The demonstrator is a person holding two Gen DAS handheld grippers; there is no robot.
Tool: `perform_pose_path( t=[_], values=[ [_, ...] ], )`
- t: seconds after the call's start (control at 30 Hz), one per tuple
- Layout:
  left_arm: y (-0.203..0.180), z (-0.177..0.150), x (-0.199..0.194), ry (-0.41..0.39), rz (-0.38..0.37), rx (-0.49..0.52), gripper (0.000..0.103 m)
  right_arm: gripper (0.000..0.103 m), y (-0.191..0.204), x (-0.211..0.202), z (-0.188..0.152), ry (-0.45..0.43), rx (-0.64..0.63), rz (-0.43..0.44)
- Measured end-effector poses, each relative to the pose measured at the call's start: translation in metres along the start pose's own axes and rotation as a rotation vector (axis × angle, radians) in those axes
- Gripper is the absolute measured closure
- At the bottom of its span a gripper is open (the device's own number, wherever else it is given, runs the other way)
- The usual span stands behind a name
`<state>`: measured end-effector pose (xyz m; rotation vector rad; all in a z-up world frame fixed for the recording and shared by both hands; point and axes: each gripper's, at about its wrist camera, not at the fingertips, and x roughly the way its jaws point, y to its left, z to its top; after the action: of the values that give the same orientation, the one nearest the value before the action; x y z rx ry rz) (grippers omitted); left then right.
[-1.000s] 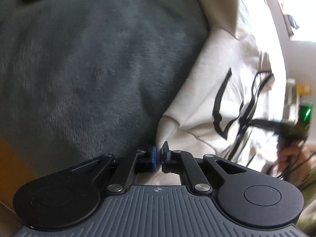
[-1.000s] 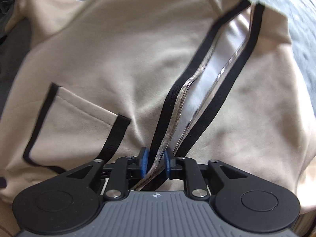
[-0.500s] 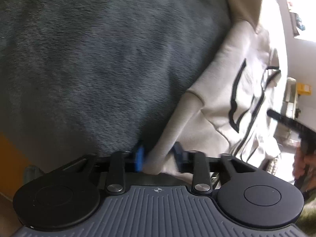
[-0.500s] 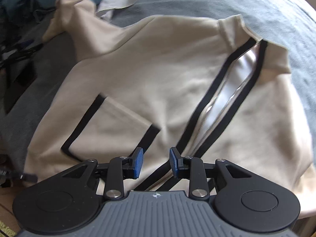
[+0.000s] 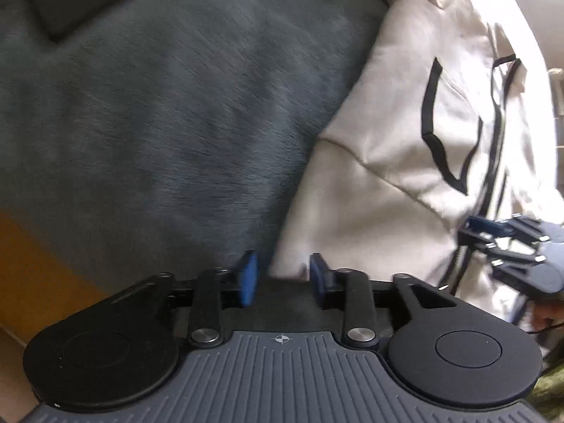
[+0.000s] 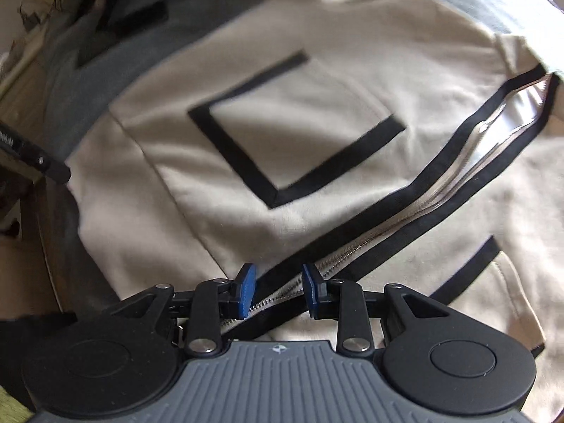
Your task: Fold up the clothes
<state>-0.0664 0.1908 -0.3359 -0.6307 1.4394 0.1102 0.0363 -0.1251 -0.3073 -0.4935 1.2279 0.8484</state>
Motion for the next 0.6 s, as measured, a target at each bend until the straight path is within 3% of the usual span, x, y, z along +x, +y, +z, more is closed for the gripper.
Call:
perform_pose_path(
  t=[0.07, 0.13, 0.23, 0.33, 0.43, 0.6],
  values=[
    [-0.003, 0.002, -0.015, -0.054, 0.054, 0.041, 0.068, 0.072, 0.002, -0.012, 0.001, -0.063, 0.001, 0.044],
    [-0.011, 0.012, -0.023, -0.12, 0.058, 0.08, 0.067, 0.072, 0.01, -0.014, 0.004, -0.107, -0.032, 0.101],
    [-0.04, 0.035, -0.018, -0.208, 0.005, 0.168, 0.066, 0.072, 0.026, 0.001, 0.005, -0.101, -0.138, 0.114],
    [-0.062, 0.049, 0.004, -0.27, -0.014, 0.272, 0.066, 0.072, 0.031, 0.029, -0.008, -0.027, -0.177, 0.086],
    [-0.071, 0.055, 0.036, -0.228, 0.073, 0.318, 0.066, 0.072, 0.027, 0.019, -0.005, -0.038, -0.169, 0.102],
    [-0.084, 0.064, 0.011, -0.26, 0.057, 0.32, 0.066, 0.072, -0.016, -0.014, 0.029, -0.195, 0.007, 0.062]
  ],
)
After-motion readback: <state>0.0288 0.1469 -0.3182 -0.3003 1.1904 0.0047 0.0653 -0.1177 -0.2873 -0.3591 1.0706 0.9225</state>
